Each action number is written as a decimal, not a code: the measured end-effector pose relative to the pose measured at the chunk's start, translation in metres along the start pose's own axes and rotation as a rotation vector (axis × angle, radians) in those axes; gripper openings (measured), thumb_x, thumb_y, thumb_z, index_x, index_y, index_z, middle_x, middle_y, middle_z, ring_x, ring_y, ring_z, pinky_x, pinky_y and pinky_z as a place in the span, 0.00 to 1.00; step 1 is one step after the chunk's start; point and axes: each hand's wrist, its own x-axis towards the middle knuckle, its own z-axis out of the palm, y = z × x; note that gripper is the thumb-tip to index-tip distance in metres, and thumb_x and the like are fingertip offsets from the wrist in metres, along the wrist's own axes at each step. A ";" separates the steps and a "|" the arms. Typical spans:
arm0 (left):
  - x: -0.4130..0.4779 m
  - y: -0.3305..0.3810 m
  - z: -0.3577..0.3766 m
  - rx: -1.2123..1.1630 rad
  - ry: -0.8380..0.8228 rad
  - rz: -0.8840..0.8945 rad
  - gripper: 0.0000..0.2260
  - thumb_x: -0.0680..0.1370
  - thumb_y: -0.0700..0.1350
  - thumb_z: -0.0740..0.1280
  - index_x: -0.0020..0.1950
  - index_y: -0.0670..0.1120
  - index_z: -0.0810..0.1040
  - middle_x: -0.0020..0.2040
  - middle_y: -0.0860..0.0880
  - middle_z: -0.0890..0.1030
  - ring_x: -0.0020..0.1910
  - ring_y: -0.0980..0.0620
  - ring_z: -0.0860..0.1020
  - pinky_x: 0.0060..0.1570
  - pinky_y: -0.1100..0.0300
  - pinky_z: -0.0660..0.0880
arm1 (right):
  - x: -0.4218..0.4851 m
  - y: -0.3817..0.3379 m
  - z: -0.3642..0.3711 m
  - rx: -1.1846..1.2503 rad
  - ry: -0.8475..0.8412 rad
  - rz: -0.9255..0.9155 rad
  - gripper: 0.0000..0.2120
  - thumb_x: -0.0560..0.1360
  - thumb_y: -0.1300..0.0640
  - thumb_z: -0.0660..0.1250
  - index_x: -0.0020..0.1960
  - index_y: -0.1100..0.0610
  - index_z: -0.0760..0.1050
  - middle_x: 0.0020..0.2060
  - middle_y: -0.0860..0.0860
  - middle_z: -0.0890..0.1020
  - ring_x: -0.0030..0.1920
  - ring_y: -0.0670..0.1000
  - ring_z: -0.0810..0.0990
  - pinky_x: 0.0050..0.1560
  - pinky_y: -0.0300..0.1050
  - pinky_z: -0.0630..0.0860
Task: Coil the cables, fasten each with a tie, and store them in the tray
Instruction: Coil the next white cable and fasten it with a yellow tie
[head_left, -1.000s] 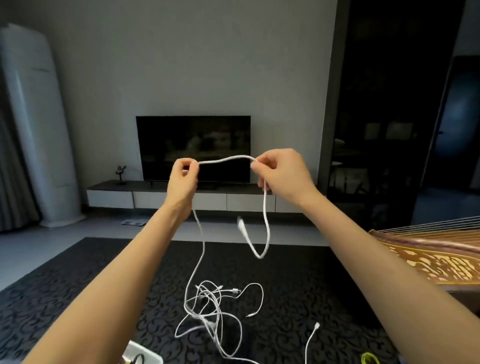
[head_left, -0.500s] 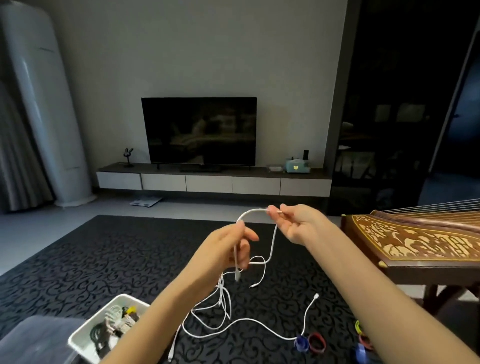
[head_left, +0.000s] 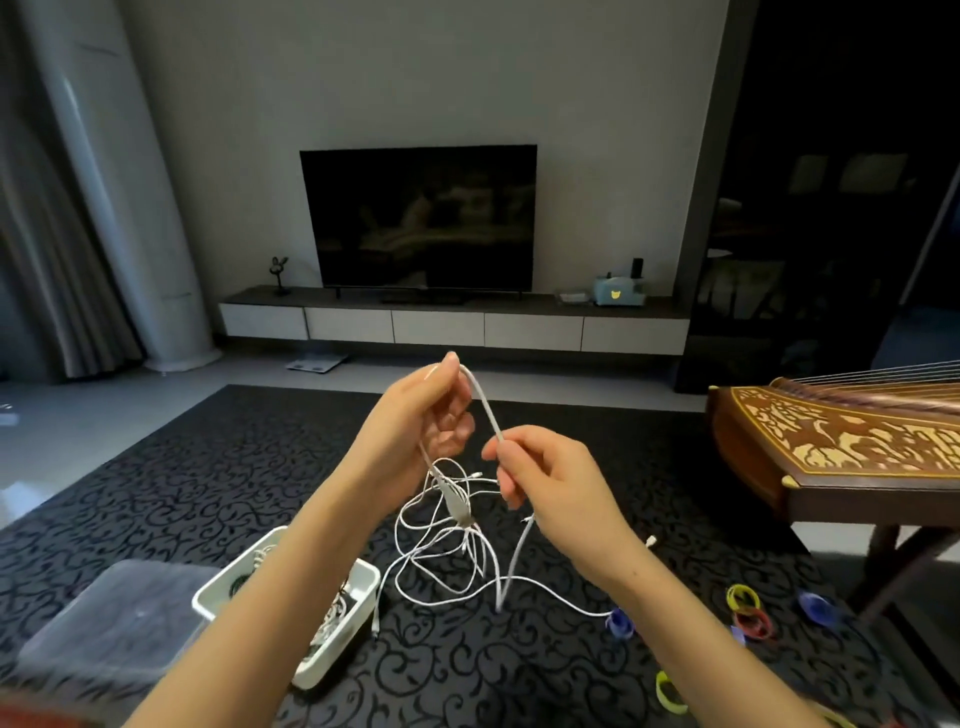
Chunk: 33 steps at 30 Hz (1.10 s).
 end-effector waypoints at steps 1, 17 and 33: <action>-0.001 -0.003 0.000 0.020 0.009 -0.001 0.14 0.75 0.55 0.66 0.37 0.45 0.75 0.34 0.49 0.72 0.31 0.54 0.73 0.31 0.65 0.68 | -0.001 -0.001 0.005 0.066 0.006 0.025 0.11 0.79 0.62 0.60 0.42 0.57 0.78 0.25 0.47 0.75 0.27 0.43 0.71 0.30 0.35 0.69; 0.008 0.005 -0.030 -0.224 0.202 0.033 0.18 0.83 0.55 0.51 0.46 0.46 0.75 0.22 0.52 0.66 0.18 0.58 0.61 0.18 0.66 0.60 | -0.061 0.080 0.004 0.045 -0.186 0.344 0.10 0.79 0.59 0.64 0.40 0.59 0.78 0.29 0.48 0.80 0.31 0.40 0.76 0.35 0.28 0.69; -0.002 0.060 -0.032 0.502 0.639 0.347 0.19 0.83 0.49 0.55 0.35 0.44 0.74 0.21 0.52 0.67 0.20 0.55 0.63 0.25 0.66 0.61 | -0.013 0.130 0.016 -0.408 -0.170 0.259 0.12 0.78 0.60 0.62 0.38 0.60 0.79 0.38 0.55 0.82 0.41 0.53 0.78 0.46 0.45 0.70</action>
